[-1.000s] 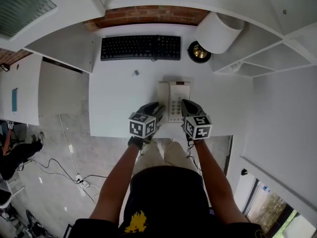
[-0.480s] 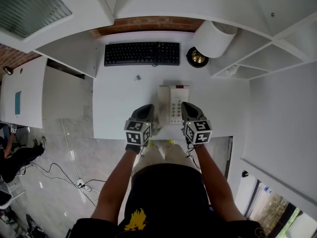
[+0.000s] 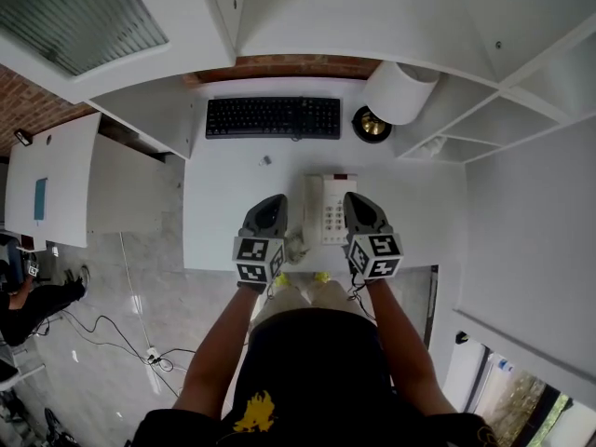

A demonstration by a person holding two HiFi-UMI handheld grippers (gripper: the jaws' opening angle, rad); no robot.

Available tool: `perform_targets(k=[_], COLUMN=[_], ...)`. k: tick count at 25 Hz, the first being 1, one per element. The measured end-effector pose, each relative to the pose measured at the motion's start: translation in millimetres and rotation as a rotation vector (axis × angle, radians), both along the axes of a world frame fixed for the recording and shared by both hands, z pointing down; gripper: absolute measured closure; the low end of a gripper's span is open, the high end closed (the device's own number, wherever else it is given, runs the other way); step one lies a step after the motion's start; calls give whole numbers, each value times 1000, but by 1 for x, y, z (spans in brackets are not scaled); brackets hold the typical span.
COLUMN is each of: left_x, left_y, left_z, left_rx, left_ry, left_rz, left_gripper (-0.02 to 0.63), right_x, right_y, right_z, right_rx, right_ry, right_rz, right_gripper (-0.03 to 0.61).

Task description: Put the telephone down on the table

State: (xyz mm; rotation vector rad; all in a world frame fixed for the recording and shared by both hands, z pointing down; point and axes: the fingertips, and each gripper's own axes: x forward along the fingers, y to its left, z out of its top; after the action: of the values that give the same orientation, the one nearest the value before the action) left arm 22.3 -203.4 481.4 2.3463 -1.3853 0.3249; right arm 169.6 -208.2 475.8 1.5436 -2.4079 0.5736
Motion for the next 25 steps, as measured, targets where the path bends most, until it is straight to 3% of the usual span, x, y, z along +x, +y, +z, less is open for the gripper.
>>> perform_targets(k=[13,25], left_x=[-24,-43], left_y=[-33,-48], left_z=[-106,-163], left_rx=[200,289], left_ry=[11,10], left_rz=[-42,-83], left_gripper=[597,597], right_x=[3,6], right_y=[-23,-41], right_z=[-112,-194], right_rx=[232,396], right_ry=[-4,-51], right_rz=[48,80], right_gripper=[581,581])
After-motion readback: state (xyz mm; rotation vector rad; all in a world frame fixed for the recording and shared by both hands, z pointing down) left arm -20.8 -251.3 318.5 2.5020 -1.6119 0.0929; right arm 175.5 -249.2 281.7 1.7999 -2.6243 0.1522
